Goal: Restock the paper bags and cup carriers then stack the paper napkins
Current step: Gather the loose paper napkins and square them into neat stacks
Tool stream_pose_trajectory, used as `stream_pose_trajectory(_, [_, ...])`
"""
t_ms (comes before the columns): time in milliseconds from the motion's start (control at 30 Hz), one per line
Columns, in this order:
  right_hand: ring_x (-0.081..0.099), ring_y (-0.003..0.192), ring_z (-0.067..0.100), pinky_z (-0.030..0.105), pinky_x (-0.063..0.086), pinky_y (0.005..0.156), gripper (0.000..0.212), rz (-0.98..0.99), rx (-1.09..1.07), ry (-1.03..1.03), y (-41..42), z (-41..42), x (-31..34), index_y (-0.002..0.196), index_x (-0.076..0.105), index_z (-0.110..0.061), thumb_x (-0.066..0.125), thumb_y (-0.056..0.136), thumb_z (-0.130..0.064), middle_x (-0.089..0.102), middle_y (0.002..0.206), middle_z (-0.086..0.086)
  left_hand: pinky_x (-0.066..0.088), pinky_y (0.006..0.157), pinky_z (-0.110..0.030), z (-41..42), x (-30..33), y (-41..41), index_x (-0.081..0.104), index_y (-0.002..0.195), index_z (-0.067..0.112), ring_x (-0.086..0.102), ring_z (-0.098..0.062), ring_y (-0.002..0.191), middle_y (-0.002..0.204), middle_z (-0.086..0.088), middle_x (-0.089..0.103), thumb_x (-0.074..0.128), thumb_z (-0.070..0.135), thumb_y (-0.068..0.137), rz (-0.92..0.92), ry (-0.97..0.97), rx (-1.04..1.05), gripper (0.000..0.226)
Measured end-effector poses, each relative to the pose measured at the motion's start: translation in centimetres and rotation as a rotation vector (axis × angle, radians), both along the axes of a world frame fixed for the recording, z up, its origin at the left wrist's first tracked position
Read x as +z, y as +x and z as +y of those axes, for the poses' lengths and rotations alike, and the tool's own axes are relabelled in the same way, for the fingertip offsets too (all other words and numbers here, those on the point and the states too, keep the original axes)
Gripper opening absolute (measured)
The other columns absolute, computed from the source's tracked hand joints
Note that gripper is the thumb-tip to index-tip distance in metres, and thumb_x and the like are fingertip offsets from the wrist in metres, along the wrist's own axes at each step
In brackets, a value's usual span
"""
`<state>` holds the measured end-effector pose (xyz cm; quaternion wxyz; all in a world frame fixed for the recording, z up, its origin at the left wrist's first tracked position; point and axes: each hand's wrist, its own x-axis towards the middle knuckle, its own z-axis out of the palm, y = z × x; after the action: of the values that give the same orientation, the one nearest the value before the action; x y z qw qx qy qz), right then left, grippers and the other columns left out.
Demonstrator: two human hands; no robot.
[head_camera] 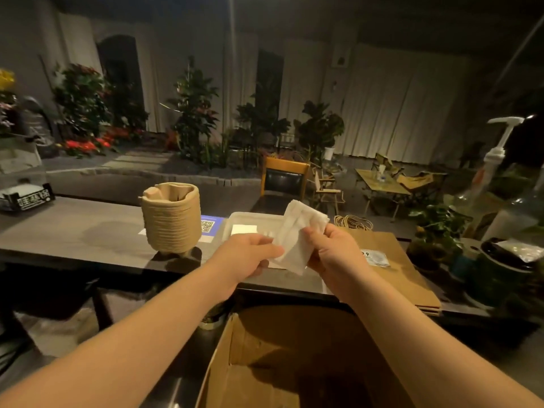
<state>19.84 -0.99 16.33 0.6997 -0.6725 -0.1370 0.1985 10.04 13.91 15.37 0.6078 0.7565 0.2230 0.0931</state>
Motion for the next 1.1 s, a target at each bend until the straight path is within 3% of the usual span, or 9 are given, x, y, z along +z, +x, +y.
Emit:
stream_pose_trajectory(133, [0.067, 0.106, 0.026, 0.046, 0.060, 0.091, 0.030, -0.011, 0.019, -0.032, 3.1, 3.1, 0.5, 0.132, 0.056, -0.018, 0.060, 0.102, -0.024, 0.065, 0.120, 0.005, 0.051, 0.078, -0.027, 2.8, 0.3, 2.9, 0.071, 0.112, 0.027, 0.063, -0.018, 0.096, 0.104, -0.005, 0.070, 0.072, 0.038, 0.096, 0.042, 0.092, 0.001, 0.020])
stream_pose_trajectory(300, [0.067, 0.101, 0.025, 0.037, 0.062, 0.072, 0.021, 0.042, 0.054, -0.111, 6.3, 6.5, -0.2, 0.122, 0.057, -0.015, 0.060, 0.102, -0.019, 0.065, 0.113, 0.006, 0.050, 0.078, -0.030, 5.9, -0.8, 5.5, 0.072, 0.096, 0.032, 0.059, -0.014, 0.083, 0.093, -0.002, 0.068, 0.074, 0.040, 0.093, 0.076, 0.164, 0.021, 0.008])
stream_pose_trajectory(467, [0.068, 0.102, 0.028, 0.044, 0.063, 0.083, 0.021, 0.044, 0.047, -0.167, 8.9, 9.2, -1.2, 0.119, 0.059, -0.015, 0.065, 0.099, -0.019, 0.066, 0.115, 0.008, 0.056, 0.096, -0.036, 8.0, -1.5, 7.6, 0.074, 0.109, 0.021, 0.064, -0.016, 0.092, 0.099, -0.003, 0.071, 0.066, 0.040, 0.099, 0.143, 0.274, 0.012, 0.023])
stream_pose_trajectory(667, [0.070, 0.097, 0.028, 0.047, 0.063, 0.084, 0.018, 0.034, -0.019, -0.245, 11.1, 11.6, -2.3, 0.110, 0.061, -0.016, 0.071, 0.096, -0.018, 0.066, 0.111, 0.008, 0.053, 0.069, -0.025, 9.9, -2.0, 9.1, 0.065, 0.132, 0.029, 0.069, -0.009, 0.084, 0.096, 0.004, 0.073, 0.058, 0.032, 0.103, 0.048, 0.363, 0.102, 0.030])
stream_pose_trajectory(867, [0.069, 0.099, 0.031, 0.044, 0.063, 0.086, 0.012, 0.016, -0.023, -0.497, 12.3, 12.5, -3.7, 0.094, 0.064, -0.015, 0.075, 0.091, -0.015, 0.067, 0.107, 0.011, 0.054, 0.070, -0.023, 10.5, -2.8, 10.1, 0.066, 0.125, 0.033, 0.068, -0.007, 0.089, 0.103, 0.007, 0.070, 0.052, 0.019, 0.104, -0.028, 0.498, 0.126, 0.029])
stream_pose_trajectory(1000, [0.069, 0.112, 0.038, 0.046, 0.059, 0.092, 0.035, 0.022, 0.020, -0.568, 13.0, 12.7, -4.2, 0.120, 0.065, -0.003, 0.074, 0.087, -0.013, 0.069, 0.121, 0.021, 0.060, 0.075, -0.028, 10.7, -3.3, 10.5, 0.066, 0.122, 0.033, 0.069, -0.009, 0.088, 0.104, 0.008, 0.070, 0.051, 0.017, 0.104, -0.032, 0.546, 0.088, 0.029])
stream_pose_trajectory(1100, [0.066, 0.117, 0.037, 0.042, 0.056, 0.092, 0.038, 0.039, 0.107, -0.670, 12.9, 13.0, -3.6, 0.128, 0.060, 0.000, 0.068, 0.091, -0.006, 0.067, 0.126, 0.022, 0.061, 0.075, -0.028, 10.8, -3.9, 10.6, 0.066, 0.122, 0.034, 0.068, -0.012, 0.087, 0.101, 0.009, 0.069, 0.054, 0.017, 0.104, -0.019, 0.586, 0.063, 0.027])
